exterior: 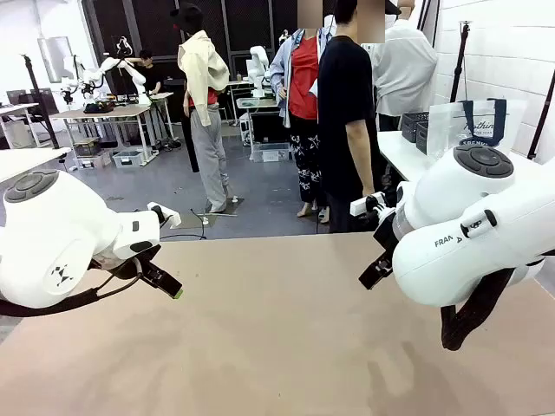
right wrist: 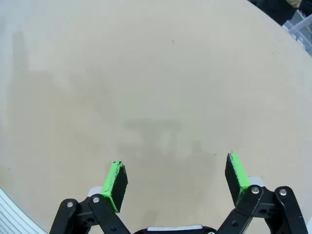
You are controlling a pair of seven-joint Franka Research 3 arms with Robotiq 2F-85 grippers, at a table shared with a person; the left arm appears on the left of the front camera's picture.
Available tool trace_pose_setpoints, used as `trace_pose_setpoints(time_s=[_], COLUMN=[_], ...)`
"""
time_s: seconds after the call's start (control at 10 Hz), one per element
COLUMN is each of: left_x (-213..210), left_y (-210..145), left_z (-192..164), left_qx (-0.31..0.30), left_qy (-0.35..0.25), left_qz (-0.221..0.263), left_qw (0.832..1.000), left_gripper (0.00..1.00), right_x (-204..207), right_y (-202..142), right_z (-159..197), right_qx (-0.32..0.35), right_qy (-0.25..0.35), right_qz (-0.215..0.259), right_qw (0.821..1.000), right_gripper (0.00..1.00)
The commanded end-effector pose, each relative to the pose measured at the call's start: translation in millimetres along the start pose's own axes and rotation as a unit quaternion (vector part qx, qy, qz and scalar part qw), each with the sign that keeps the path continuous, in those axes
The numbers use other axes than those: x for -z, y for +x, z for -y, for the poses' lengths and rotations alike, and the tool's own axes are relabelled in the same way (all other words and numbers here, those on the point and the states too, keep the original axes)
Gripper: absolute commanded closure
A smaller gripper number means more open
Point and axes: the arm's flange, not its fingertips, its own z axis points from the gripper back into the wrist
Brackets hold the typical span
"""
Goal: Transfer purchased items from the store into the shopping bag.
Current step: Open the Reusable shopping bag in the center of the table.
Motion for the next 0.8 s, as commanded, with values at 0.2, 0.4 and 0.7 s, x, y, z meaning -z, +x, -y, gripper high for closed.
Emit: trace_pose_setpoints(time_s=[0.2, 0.4, 0.7], left_x=[0.0, 0.0, 0.0], left_y=[0.0, 0.0, 0.0], left_z=[0.0, 0.0, 0.0], left_qx=[0.000, 0.000, 0.000], left_qy=[0.000, 0.000, 0.000], left_qz=[0.000, 0.000, 0.000], left_qw=[1.000, 1.000, 1.000], left_gripper=[0.00, 0.00, 0.00], right_x=[0.0, 0.0, 0.0], right_y=[0.0, 0.0, 0.0], right_z=[0.0, 0.0, 0.0], right_qx=[0.000, 0.000, 0.000], right_qy=[0.000, 0.000, 0.000], right_qz=[0.000, 0.000, 0.000], right_qw=[1.000, 1.000, 1.000], right_gripper=[0.00, 0.00, 0.00])
